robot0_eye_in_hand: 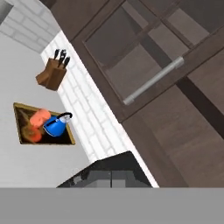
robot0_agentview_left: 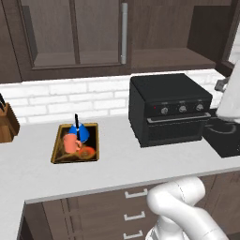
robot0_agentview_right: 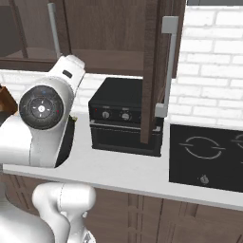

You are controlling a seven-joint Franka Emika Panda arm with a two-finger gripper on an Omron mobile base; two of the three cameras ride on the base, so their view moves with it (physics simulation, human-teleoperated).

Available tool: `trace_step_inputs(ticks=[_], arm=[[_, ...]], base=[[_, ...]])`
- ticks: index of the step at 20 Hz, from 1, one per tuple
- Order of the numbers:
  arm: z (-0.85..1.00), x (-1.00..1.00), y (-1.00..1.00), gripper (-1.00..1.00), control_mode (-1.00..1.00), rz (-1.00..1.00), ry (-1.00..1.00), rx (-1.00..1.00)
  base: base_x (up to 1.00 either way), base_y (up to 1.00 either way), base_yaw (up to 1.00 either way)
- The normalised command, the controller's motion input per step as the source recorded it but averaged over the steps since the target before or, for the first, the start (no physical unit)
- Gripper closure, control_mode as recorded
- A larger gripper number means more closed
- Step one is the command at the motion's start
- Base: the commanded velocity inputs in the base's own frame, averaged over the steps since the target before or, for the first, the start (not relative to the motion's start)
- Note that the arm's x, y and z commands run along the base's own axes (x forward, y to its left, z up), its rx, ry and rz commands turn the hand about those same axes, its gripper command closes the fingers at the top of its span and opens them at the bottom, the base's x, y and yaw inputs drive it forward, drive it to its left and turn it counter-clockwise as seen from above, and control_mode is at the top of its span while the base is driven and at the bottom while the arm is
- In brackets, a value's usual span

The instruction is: Pick the kettle from the counter and place it on the tray. Then pick the mug from the cabinet and place it on the tray. Then close the cabinet doors.

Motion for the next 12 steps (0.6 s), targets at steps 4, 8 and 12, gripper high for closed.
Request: trace_step_inputs(ticks=[4,8,12], arm=[[-0.31,-0.22,-0.99,1.0,-1.0,0.04,0.0,-0.02],[-0.18,-0.19,-0.94,1.0,-1.0,0.05,-0.02,-0.02],[-0.12,-0.47,-0.81,1.0,-1.0,0.07,-0.01,0.0]], base=[[0.0,0.0,0.0],[0.0,0.0,0.0],[0.0,0.0,0.0]])
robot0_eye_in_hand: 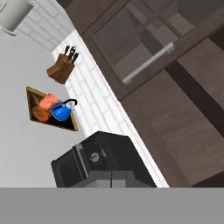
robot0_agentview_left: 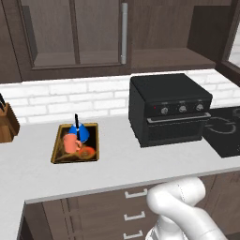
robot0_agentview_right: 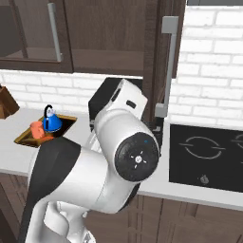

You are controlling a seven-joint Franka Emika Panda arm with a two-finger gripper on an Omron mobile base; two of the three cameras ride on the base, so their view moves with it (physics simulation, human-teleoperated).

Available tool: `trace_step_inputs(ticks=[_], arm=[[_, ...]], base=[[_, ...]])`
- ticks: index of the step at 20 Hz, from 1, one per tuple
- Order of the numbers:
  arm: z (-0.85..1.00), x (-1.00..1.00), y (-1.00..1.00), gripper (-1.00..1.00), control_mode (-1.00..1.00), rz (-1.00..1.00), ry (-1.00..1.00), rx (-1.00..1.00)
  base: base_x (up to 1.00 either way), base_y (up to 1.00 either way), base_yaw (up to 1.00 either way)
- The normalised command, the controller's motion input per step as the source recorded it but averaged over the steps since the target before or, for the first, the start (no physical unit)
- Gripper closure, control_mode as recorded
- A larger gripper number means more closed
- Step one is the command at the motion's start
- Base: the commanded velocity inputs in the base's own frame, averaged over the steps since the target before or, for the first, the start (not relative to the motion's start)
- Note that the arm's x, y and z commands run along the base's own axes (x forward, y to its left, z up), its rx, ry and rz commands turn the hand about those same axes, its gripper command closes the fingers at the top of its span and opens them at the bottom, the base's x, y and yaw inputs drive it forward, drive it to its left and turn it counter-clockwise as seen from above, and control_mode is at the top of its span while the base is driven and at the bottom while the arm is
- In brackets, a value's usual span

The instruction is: Pick the kettle from the counter and place it on the tray. Then pick the mug from the cabinet and place it on the tray. Then close the cabinet doors.

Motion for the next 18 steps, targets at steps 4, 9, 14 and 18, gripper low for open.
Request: trace_step_inputs(ticks=[4,9,14,18], arm=[[-0.16,-0.44,-0.84,1.0,-1.0,0.02,-0.1,0.0],[-0.19,-0.05,-0.89,1.0,-1.0,0.0,-0.13,0.0],[-0.17,-0.07,-0.72,1.0,-1.0,0.0,-0.21,0.0],[-0.27,0.11,-0.79,1.0,-1.0,0.0,-0.13,0.02]], base=[[0.0,0.0,0.0],[0.0,0.0,0.0],[0.0,0.0,0.0],[0.0,0.0,0.0]])
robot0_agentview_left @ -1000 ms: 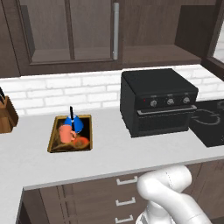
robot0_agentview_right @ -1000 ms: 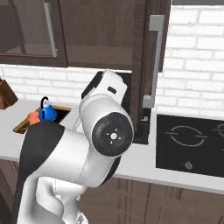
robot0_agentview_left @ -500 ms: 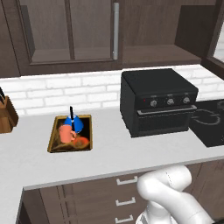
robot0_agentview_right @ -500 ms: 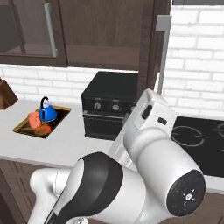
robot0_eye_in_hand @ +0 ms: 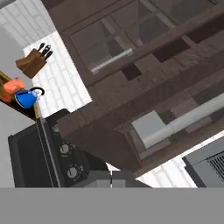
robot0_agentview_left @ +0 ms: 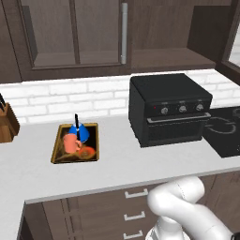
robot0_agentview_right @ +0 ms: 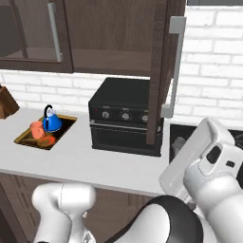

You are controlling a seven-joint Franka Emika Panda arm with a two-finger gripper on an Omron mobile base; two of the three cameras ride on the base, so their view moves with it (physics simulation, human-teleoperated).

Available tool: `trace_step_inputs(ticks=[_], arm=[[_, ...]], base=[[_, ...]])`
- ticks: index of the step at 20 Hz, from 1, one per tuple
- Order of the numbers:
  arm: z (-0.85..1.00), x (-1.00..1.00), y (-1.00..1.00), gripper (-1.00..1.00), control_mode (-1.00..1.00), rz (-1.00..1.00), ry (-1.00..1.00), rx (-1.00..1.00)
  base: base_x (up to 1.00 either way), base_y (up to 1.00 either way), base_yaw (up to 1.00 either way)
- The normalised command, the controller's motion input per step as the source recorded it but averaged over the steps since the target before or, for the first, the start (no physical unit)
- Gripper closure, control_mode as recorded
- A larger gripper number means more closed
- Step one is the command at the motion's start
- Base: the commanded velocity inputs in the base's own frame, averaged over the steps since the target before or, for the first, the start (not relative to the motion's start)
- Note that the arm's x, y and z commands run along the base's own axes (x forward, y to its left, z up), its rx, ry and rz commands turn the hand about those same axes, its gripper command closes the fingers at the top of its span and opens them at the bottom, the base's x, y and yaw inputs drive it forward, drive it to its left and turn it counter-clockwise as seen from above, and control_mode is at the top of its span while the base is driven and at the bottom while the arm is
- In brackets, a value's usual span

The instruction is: Pick the kettle from the counter and place it on the tray. Then pick the mug from the cabinet and place it on the tray. Then close the cabinet doors.

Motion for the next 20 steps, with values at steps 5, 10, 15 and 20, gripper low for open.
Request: trace_step_inputs(ticks=[5,10,15,20], arm=[[-0.42,0.92,-0.52,1.0,-1.0,0.0,-0.01,0.0],[-0.07,1.0,-0.3,1.0,-1.0,0.02,-0.03,0.04],[0.01,0.98,-0.05,1.0,-1.0,0.12,-0.12,0.03],[0.26,0.68,0.0,1.0,-1.0,0.17,-0.19,0.03]], base=[[0.0,0.0,0.0],[0.0,0.0,0.0],[0.0,0.0,0.0],[0.0,0.0,0.0]])
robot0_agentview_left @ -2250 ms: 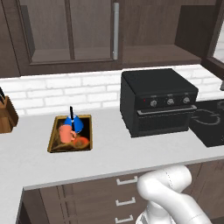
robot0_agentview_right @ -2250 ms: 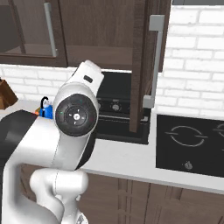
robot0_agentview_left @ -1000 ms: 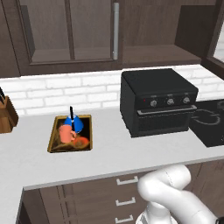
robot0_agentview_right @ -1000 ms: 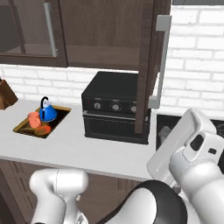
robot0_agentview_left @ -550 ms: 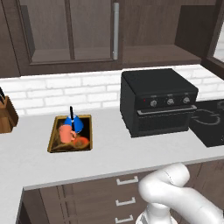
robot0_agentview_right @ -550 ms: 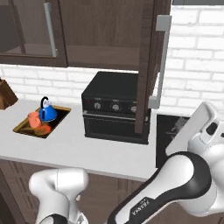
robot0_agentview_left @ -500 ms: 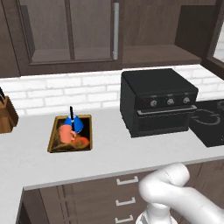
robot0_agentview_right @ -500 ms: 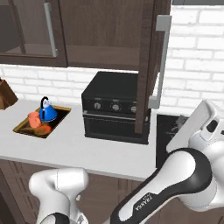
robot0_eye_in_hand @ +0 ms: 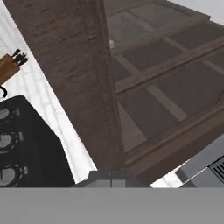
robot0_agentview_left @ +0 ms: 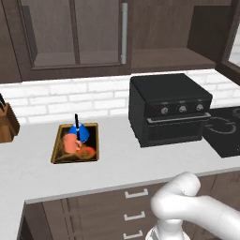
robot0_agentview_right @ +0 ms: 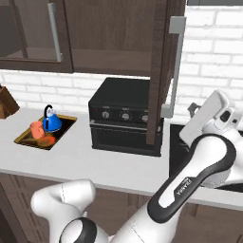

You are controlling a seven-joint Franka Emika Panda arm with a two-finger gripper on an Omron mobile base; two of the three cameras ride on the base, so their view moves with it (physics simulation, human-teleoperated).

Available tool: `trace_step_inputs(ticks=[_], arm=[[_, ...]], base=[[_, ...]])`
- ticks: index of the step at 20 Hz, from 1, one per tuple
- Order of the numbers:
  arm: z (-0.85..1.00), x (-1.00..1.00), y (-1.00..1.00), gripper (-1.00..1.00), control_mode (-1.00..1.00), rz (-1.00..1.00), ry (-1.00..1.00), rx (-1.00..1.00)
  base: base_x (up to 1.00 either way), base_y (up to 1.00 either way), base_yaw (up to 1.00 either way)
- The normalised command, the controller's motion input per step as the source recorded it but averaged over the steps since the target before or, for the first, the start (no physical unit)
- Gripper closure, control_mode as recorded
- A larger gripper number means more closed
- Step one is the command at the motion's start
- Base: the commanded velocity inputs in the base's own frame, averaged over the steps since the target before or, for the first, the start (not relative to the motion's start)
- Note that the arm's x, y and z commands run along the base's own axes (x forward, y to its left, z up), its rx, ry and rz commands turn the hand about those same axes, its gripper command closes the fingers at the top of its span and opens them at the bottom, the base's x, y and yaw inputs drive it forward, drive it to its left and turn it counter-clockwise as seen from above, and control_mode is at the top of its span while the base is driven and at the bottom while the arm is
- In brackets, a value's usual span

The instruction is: Pick the kettle from the counter and place it on the tray. Then pick the mug from the cabinet and place it on the tray. Then close the cabinet doors.

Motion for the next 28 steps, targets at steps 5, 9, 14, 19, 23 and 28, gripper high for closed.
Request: trace_step_inputs(ticks=[5,9,14,19,23,28], arm=[[0.47,0.11,0.4,1.0,-1.0,0.17,-0.27,0.0],[0.42,0.0,0.91,1.0,-1.0,0.18,-0.27,-0.02],[0.25,0.0,1.0,1.0,-1.0,0.19,-0.28,-0.07],[0.38,0.0,1.0,1.0,-1.0,0.23,-0.31,-0.08],[0.4,0.21,0.96,1.0,-1.0,0.24,-0.23,-0.02],[0.29,0.67,0.64,1.0,-1.0,0.17,-0.03,0.0]], base=[[0.0,0.0,0.0],[0.0,0.0,0.0],[0.0,0.0,0.0],[0.0,0.0,0.0],[0.0,0.0,0.0],[0.0,0.0,0.0]])
